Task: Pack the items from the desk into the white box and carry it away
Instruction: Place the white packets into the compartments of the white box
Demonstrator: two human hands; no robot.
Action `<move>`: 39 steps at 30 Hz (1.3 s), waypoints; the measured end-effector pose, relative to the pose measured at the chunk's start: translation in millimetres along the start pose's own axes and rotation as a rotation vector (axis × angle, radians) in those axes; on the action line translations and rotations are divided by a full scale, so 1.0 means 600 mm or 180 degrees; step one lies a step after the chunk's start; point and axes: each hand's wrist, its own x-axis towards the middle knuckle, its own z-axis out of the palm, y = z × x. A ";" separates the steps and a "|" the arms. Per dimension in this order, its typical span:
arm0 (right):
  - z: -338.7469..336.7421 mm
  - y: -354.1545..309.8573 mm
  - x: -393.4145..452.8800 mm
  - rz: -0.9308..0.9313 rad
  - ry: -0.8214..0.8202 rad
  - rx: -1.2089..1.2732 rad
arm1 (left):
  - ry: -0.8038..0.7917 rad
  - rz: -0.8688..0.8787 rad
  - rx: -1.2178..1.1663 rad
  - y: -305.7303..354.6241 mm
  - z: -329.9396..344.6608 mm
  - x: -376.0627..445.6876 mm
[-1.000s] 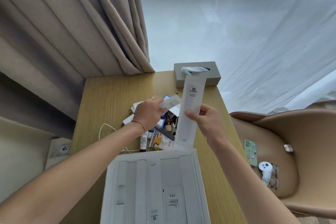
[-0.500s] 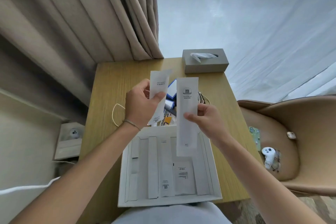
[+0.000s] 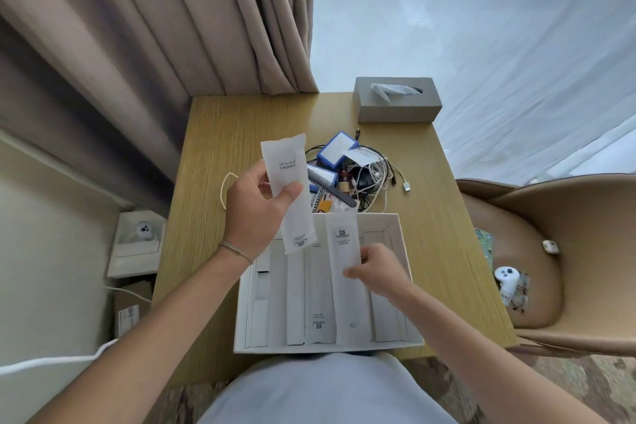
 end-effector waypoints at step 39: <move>-0.053 -0.047 -0.009 -0.0547 0.1230 -0.1935 | -0.1423 -0.1655 0.0333 -0.154 0.156 -0.081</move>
